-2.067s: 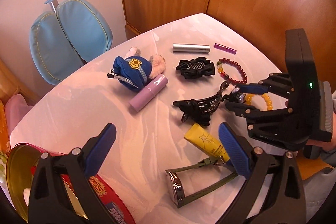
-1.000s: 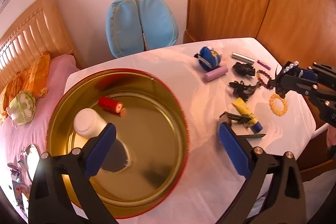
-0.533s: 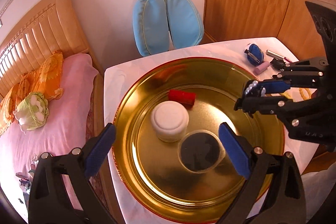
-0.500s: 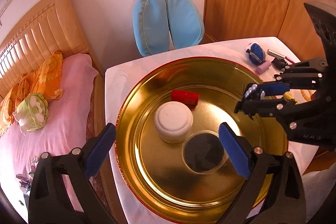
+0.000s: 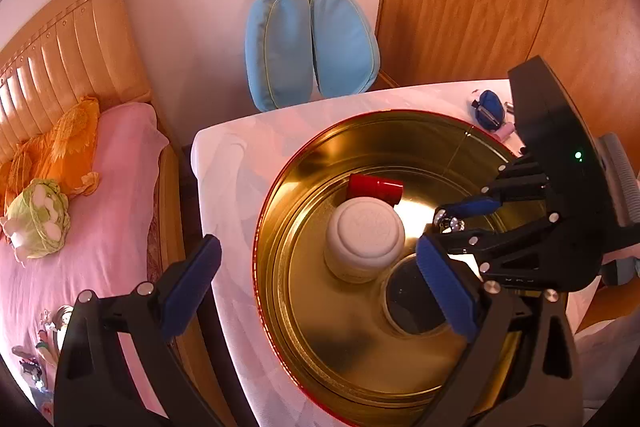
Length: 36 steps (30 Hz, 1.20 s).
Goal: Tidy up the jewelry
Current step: 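Carry the hair clip into the tin and open the right gripper, then withdraw the right gripper from the tin to the table, then move the right gripper to the black claw hair clip and grasp it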
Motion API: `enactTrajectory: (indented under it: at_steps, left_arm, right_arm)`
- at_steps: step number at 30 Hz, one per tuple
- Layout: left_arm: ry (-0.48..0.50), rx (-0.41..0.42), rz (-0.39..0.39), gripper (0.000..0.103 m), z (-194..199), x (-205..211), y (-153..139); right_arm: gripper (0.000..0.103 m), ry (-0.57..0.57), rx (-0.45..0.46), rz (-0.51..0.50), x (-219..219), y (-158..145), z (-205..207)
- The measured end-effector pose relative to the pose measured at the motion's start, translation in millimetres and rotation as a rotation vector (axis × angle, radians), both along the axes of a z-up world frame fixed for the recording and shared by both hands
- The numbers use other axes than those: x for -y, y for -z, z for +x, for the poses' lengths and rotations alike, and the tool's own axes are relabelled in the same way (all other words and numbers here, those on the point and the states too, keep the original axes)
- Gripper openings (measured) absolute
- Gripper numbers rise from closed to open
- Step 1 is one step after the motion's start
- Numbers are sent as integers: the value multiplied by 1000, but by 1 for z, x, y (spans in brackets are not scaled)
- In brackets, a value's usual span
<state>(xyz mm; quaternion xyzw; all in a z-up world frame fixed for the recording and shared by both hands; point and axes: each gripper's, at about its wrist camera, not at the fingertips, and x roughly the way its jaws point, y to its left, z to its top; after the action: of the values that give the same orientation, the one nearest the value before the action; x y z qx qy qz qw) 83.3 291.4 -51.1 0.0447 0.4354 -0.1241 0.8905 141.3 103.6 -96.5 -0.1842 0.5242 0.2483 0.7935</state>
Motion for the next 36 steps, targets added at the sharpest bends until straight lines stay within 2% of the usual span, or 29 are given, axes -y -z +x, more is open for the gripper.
enactTrajectory:
  at_steps: [1, 5, 9, 10, 15, 19, 24, 30, 33, 36]
  left_arm:
    - [-6, -2, -5, 95, 0, -1, 0]
    - [-21, -3, -30, 95, -5, -3, -2]
    - [-26, 15, -22, 95, -11, 1, -10]
    - [-27, 20, -17, 95, -12, 4, -12]
    - [-17, 42, -30, 95, -24, 36, -27]
    - [27, 47, -34, 95, -31, 89, -35]
    - [78, 33, -45, 95, -35, 178, -37]
    - [132, 36, -50, 95, -36, 281, -34]
    - [160, 12, -64, 95, -35, 316, -30]
    - [190, -10, -15, 95, -25, 342, -25]
  right_arm:
    - [43, 1, 11, -2, -1, -1, -2]
    - [55, -4, 46, 10, -3, -7, -9]
    - [92, -6, 126, 52, 6, -20, -22]
    - [95, -2, 149, 64, 10, -23, -25]
    - [97, 33, 260, 119, 52, -42, -45]
    - [97, 97, 310, 167, 108, -55, -66]
    - [97, 193, 326, 164, 203, -59, -98]
    - [97, 332, 305, 126, 322, -44, -125]
    - [97, 399, 284, 146, 366, -39, -131]
    - [97, 441, 272, 163, 392, -34, -132]
